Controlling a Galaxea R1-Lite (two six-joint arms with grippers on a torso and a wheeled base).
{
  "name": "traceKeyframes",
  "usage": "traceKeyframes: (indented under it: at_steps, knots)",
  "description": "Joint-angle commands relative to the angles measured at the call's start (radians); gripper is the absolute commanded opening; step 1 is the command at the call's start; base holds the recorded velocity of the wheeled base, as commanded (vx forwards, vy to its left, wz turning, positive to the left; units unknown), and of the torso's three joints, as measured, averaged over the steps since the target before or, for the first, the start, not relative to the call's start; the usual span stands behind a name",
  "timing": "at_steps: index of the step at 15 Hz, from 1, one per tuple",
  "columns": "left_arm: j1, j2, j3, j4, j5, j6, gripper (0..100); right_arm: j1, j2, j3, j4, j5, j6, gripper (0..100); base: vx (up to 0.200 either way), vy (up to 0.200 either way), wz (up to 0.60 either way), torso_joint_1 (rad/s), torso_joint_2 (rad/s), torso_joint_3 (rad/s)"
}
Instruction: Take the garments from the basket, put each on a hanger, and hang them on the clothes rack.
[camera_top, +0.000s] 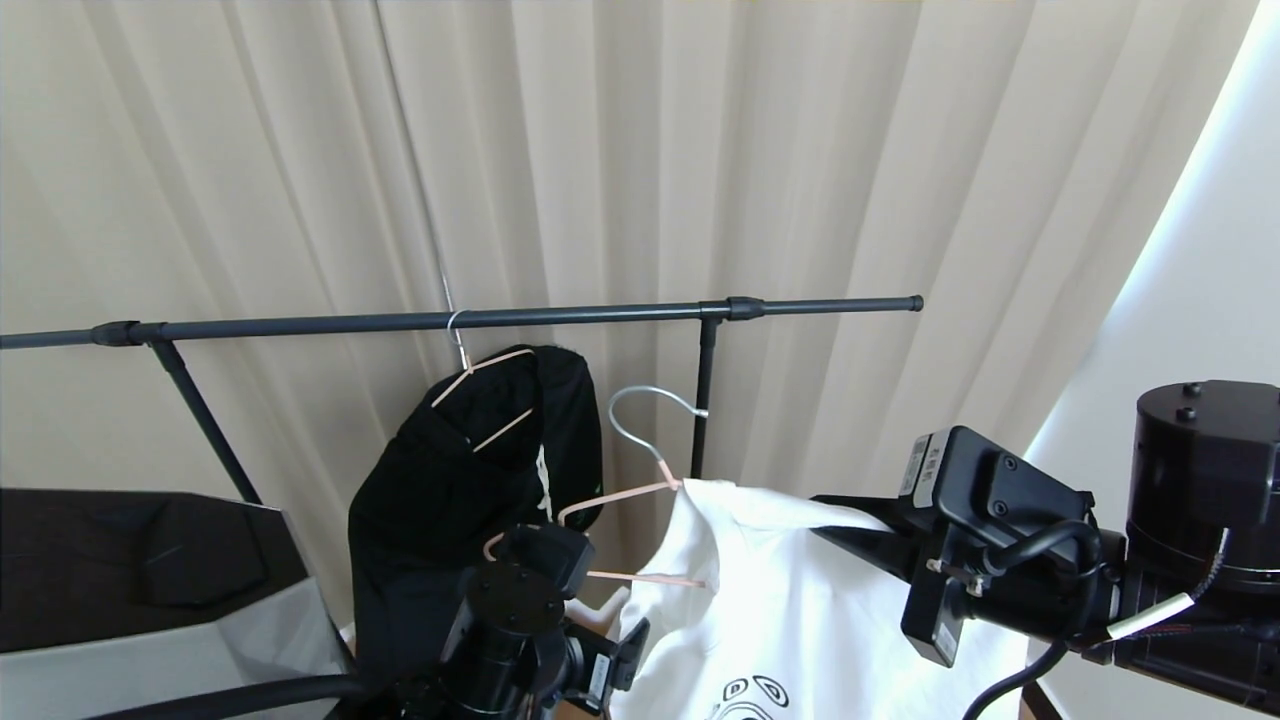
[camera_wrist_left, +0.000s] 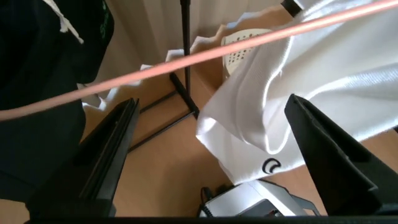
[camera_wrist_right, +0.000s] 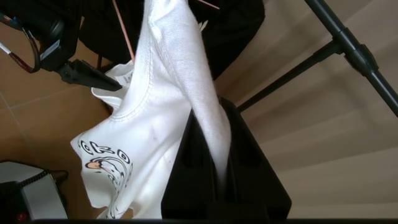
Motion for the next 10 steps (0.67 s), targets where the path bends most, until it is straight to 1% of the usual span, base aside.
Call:
traceKeyframes:
  at_steps: [1,2,3,5,7,10]
  knots:
    - [-0.002,0.067,0.021,-0.049,0.013,0.022,100,0.0,-0.001,-0.002,-0.001,0.0,0.0,0,0.0,0.0,0.0,0.0,0.0,0.0]
    - [-0.002,0.078,0.039,-0.108,0.013,0.045,100,-0.001,-0.001,-0.004,-0.001,0.0,0.0,0,0.0,0.0,0.0,0.0,0.0,0.0]
    - [-0.002,0.078,0.05,-0.137,0.013,0.058,0,-0.001,0.001,-0.005,-0.001,0.0,0.0,0,0.0,0.0,0.0,0.0,0.0,0.0]
    - [-0.002,0.078,0.073,-0.171,0.013,0.091,0,-0.006,0.007,-0.008,-0.001,0.0,0.0,0,0.0,0.0,0.0,0.0,0.0,0.0]
    - [-0.002,0.078,0.096,-0.215,0.013,0.113,0,-0.032,0.013,-0.011,-0.002,0.0,0.003,0,0.0,0.0,0.0,0.0,0.0,0.0]
    - [0.005,0.079,0.12,-0.286,0.013,0.15,0,-0.035,0.015,-0.021,-0.001,-0.001,0.072,0,0.0,0.0,0.0,0.0,0.0,0.0]
